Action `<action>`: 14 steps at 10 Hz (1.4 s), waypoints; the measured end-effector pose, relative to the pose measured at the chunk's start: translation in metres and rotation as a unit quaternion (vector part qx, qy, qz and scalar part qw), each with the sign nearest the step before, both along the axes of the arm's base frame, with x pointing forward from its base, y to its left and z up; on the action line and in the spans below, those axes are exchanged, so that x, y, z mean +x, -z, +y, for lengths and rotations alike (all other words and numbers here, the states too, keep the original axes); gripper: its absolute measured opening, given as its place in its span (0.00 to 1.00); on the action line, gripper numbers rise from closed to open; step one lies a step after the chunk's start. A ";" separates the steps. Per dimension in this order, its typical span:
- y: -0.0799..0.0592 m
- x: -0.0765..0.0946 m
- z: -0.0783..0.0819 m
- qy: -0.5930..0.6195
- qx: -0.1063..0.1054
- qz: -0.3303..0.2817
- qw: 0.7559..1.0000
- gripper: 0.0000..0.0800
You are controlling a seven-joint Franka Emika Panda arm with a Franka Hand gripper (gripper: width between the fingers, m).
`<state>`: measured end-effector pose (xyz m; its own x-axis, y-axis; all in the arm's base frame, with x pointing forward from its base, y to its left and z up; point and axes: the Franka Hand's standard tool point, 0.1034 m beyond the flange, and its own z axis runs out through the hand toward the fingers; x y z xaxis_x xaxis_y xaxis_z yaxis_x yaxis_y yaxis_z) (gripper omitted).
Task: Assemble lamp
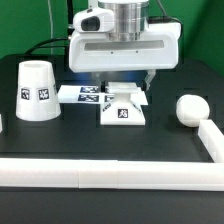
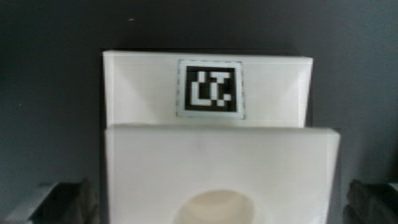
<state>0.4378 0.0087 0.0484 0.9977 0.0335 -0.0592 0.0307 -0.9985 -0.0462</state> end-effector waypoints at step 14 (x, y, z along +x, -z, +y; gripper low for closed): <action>-0.001 0.061 0.018 -0.013 0.007 -0.030 0.999 0.67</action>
Offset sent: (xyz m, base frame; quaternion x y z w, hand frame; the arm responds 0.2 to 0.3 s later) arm 0.0000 0.0000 0.0000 0.0000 0.0000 0.0000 1.0000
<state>0.4993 0.0267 0.0491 0.9982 0.0603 0.0023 0.0603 -0.9966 -0.0570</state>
